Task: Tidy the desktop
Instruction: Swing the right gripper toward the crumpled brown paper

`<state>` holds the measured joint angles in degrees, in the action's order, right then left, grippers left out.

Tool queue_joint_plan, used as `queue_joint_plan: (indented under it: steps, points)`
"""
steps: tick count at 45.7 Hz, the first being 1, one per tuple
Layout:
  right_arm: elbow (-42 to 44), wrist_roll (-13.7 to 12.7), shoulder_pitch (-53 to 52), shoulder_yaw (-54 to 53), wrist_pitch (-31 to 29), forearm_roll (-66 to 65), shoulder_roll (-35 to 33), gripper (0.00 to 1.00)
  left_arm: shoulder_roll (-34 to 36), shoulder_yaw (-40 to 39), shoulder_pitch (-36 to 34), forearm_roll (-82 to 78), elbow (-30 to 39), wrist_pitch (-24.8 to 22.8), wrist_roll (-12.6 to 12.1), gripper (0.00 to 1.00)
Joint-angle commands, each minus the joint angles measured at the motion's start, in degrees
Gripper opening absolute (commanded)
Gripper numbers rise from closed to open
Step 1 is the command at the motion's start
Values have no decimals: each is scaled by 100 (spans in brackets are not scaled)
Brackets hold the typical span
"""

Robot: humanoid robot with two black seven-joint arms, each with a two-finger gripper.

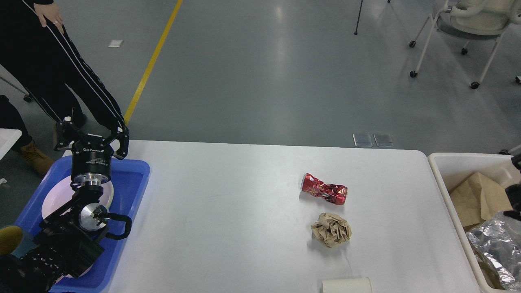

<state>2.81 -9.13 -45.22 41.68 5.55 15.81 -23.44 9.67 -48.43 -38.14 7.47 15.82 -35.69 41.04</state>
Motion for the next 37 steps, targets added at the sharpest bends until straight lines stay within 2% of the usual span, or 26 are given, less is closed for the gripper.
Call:
queue_joint_plan:
  steps: [1, 6, 9, 11, 21, 25, 26, 30, 37]
  points:
    - [-262, 51, -1285, 217, -781, -61, -29, 100, 0, 0, 0, 0, 0, 1, 0, 97]
    - [-1026, 384, -2718, 455, -2161, -262, -239, 100, 0, -9, 0, 0, 0, 1, 0, 97]
    - [-1658, 605, -3447, 525, -2715, -569, -354, 100, 0, 0, 0, 0, 0, 1, 0, 97]
    - [-2272, 649, -3930, 534, -2927, -894, -398, 100, 0, 0, 0, 0, 0, 1, 0, 97]
    - [-6394, 649, -5971, 516, -3104, -3556, -1171, 100, 0, 0, 0, 0, 0, 1, 0, 97]
    - [-7582, 649, -6332, 543, -3112, -3963, -1338, 100, 0, 0, 0, 0, 0, 1, 0, 97]
    - [-8124, 649, -6498, 656, -3139, -3955, -1339, 100, 0, 0, 0, 0, 0, 1, 0, 97]
    - [-8691, 649, -6736, 946, -3200, -3946, -1269, 100, 0, 0, 0, 0, 0, 1, 0, 97]
    - [-8718, 640, -6737, 1070, -3130, -3937, -952, 100, 0, 0, 0, 0, 0, 1, 0, 97]
